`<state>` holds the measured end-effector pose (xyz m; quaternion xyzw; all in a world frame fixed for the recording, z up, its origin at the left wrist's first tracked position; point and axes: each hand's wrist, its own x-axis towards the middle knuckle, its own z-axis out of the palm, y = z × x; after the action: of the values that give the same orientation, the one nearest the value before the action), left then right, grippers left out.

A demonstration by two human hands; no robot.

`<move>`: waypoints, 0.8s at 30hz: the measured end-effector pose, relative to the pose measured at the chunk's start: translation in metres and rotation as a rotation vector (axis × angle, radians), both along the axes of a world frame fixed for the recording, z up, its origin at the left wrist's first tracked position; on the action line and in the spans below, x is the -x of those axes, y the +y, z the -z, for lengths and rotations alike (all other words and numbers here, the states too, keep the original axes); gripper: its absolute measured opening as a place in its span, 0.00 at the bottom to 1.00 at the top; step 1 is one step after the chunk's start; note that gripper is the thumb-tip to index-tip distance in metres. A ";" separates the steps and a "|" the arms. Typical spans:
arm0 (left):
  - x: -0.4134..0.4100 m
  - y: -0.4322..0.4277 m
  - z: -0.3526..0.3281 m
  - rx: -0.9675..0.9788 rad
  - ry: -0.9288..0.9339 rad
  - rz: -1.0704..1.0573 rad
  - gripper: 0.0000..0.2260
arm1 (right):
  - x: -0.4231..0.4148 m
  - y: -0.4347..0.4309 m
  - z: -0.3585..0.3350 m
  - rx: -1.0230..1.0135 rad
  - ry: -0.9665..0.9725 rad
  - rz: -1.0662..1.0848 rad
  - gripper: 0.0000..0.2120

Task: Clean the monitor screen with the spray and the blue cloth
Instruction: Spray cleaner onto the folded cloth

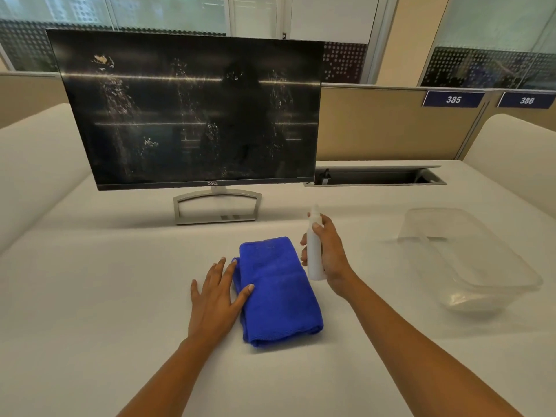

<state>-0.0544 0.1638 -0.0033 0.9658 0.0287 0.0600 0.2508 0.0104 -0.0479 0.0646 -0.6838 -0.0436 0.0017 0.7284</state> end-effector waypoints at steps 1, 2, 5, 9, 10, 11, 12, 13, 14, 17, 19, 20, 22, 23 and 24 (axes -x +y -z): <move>0.000 0.000 0.000 0.003 -0.001 -0.001 0.35 | 0.001 0.004 0.000 0.004 -0.011 -0.025 0.12; 0.000 0.000 0.000 0.007 -0.001 -0.002 0.35 | 0.003 0.007 0.000 0.008 -0.025 -0.042 0.11; 0.000 0.000 0.000 0.009 0.004 0.001 0.35 | 0.005 0.016 0.001 0.042 -0.059 -0.056 0.08; 0.000 0.000 0.001 0.001 0.005 -0.002 0.35 | 0.009 0.024 -0.001 0.159 -0.086 -0.050 0.12; 0.000 0.000 0.001 0.000 0.003 -0.003 0.35 | 0.009 0.026 -0.001 0.181 -0.089 -0.045 0.13; -0.001 0.000 0.001 0.001 0.001 -0.004 0.34 | 0.009 0.027 0.000 0.202 -0.091 -0.042 0.13; -0.001 0.000 0.002 -0.001 0.001 -0.003 0.34 | 0.009 0.028 0.000 0.223 -0.090 -0.043 0.13; -0.001 0.001 0.002 -0.004 0.004 -0.002 0.34 | 0.008 0.028 0.001 0.241 -0.080 -0.051 0.12; -0.001 0.001 0.002 -0.006 0.008 -0.001 0.34 | 0.008 0.029 0.001 0.246 -0.067 -0.068 0.10; -0.002 0.001 0.003 0.001 0.007 0.001 0.34 | 0.008 0.030 0.004 0.226 -0.022 -0.125 0.07; -0.002 0.000 0.002 -0.001 0.007 0.000 0.34 | 0.008 0.031 0.005 0.213 -0.006 -0.142 0.10; -0.001 0.000 0.002 -0.002 0.011 -0.001 0.35 | 0.009 0.032 0.004 0.205 -0.007 -0.147 0.10; -0.002 0.000 0.001 -0.002 0.018 -0.002 0.35 | 0.011 0.033 0.002 0.171 -0.013 -0.151 0.09; -0.002 0.000 0.001 -0.004 0.019 -0.002 0.34 | 0.011 0.033 0.002 0.147 -0.014 -0.148 0.10; -0.002 0.000 0.001 -0.008 0.016 -0.002 0.34 | 0.012 0.033 0.002 0.124 -0.015 -0.146 0.13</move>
<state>-0.0528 0.1638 -0.0039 0.9672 0.0316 0.0525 0.2466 -0.0014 -0.0148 0.0627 -0.7226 -0.0985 0.0524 0.6822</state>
